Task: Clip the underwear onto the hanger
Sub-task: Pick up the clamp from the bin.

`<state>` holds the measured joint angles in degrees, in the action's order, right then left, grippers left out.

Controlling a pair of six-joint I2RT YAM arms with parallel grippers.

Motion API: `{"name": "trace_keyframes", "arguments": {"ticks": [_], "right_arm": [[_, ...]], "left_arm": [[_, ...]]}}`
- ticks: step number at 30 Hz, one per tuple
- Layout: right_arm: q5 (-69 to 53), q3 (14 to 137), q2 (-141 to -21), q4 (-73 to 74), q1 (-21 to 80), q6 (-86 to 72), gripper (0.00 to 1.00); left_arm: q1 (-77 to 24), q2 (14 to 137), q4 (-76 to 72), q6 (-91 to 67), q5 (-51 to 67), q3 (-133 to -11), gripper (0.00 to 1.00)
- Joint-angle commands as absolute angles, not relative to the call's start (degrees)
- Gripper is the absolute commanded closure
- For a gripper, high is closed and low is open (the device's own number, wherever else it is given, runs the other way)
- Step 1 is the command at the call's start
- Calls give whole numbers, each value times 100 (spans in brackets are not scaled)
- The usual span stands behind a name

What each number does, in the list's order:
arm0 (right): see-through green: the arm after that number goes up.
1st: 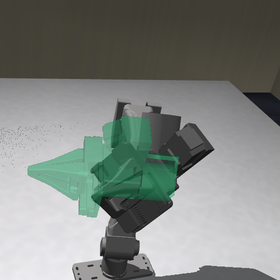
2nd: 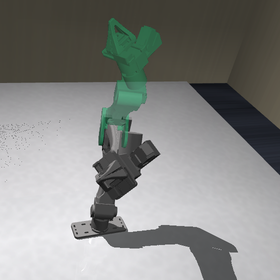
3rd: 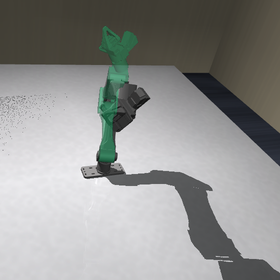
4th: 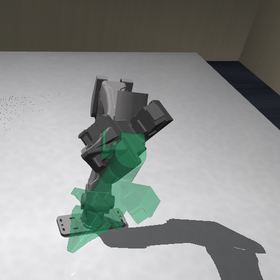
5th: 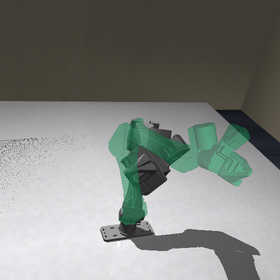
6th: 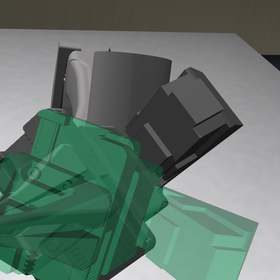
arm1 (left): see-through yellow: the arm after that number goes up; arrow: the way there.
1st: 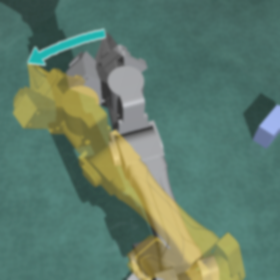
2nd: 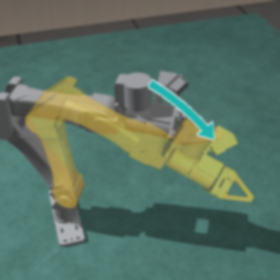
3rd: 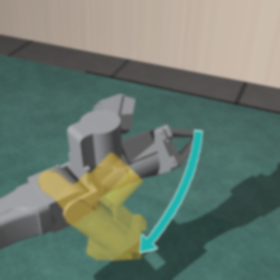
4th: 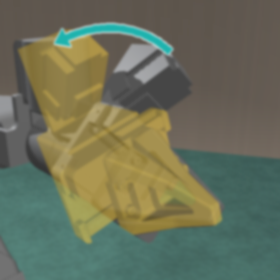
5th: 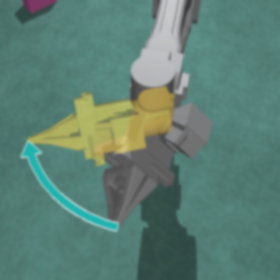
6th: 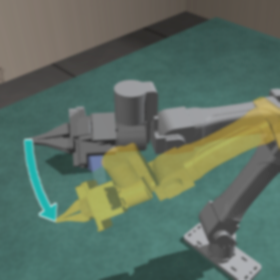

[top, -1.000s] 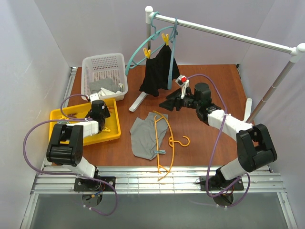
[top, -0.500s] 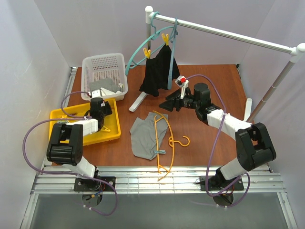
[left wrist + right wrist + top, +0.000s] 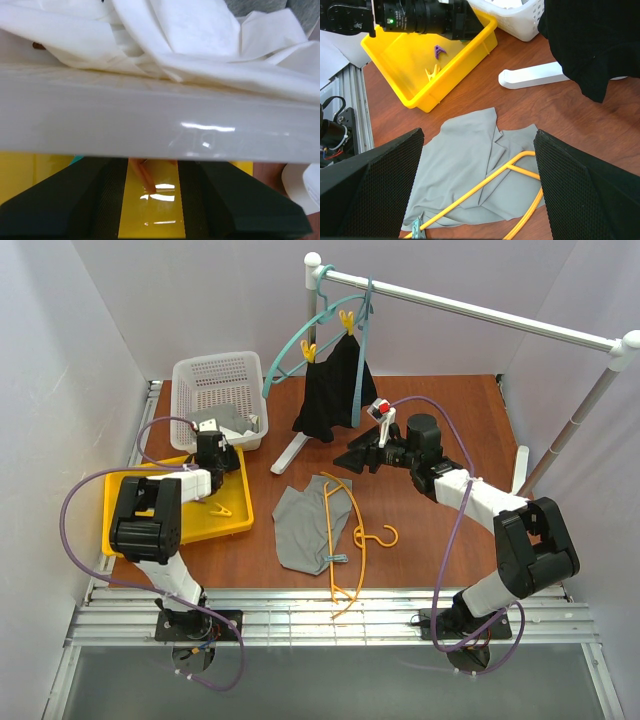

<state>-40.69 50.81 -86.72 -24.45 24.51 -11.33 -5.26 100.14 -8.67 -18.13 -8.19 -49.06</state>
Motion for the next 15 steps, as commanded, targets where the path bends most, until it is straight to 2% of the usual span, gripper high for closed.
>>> {"name": "trace_keyframes", "arguments": {"ticks": [1, 13, 15], "right_arm": [[-4122, 5177, -8701, -2672, 2479, -1037, 19], [-4148, 5229, -8789, -2672, 2479, -1037, 19], [-4166, 5247, -8833, -2672, 2479, -1063, 19]], "left_arm": [[-580, 9651, -448, -1854, -976, -4685, 67], [-686, 9616, -44, -1854, -853, -4518, 71], [-686, 9571, -44, -1854, -826, -4474, 75]]}}
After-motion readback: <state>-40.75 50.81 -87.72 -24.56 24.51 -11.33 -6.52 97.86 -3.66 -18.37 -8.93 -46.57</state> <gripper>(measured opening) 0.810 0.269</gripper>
